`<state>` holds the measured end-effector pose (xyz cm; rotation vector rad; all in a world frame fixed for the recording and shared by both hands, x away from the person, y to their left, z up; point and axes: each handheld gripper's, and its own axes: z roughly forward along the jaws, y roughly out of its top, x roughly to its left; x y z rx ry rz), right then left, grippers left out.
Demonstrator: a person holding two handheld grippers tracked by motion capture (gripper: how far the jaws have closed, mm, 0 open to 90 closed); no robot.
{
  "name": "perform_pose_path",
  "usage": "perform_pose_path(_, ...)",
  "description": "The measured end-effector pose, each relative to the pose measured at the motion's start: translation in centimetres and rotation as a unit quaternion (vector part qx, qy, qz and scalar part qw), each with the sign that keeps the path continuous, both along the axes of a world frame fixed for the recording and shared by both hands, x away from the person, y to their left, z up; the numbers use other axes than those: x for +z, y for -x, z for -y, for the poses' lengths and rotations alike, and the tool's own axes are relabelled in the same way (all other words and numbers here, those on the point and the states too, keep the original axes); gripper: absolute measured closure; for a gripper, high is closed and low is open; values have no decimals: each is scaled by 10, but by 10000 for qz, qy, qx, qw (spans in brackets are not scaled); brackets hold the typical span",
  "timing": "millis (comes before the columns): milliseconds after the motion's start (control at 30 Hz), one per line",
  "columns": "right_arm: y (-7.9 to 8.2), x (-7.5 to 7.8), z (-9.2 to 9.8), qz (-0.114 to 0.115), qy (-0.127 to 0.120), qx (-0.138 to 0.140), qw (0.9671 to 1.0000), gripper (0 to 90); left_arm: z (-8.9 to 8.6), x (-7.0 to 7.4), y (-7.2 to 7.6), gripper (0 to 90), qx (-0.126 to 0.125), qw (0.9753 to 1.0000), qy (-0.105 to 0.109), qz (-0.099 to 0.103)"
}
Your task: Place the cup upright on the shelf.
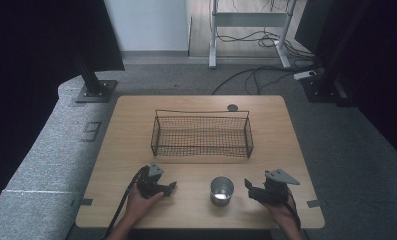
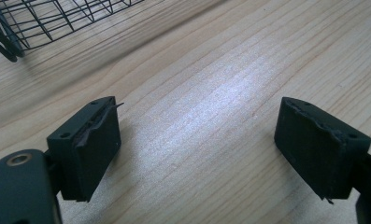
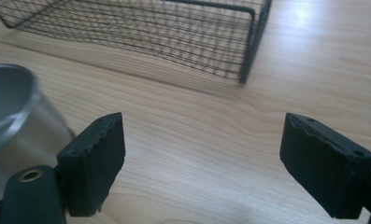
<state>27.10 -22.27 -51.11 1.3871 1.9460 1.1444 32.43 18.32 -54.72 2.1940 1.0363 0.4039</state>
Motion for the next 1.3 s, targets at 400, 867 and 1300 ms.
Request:
perform_pose_path(400,14,17,-12,180,-300,366,9987,140,0,0,0,144,0,10000,0,0)
perform_pose_path(867,27,27,-26,312,-528,791,9950,127,0,0,0,144,7,10000,11,2)
perform_pose_path(1300,33,26,-51,164,-420,1214,9916,43,0,0,0,144,-4,10000,-1,-3)
